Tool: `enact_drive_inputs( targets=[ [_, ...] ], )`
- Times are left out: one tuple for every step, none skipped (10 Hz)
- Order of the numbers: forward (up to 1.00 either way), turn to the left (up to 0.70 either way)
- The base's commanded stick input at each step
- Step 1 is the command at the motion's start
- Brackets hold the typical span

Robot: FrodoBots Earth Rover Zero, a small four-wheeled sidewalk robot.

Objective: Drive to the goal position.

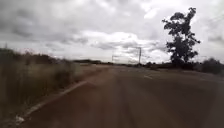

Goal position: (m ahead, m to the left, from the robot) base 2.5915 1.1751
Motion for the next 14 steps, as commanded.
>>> enact_drive_inputs(
  targets=[
    [0.50,0.00],
    [0.50,0.00],
    [0.50,0.00],
    [0.50,0.00],
    [0.50,0.00],
    [0.50,0.00],
    [0.50,0.00],
    [0.50,0.00],
    [0.50,0.00],
    [0.50,0.00],
    [0.50,0.00],
    [0.50,0.00],
    [0.50,0.00],
    [0.50,0.00]
  ],
)
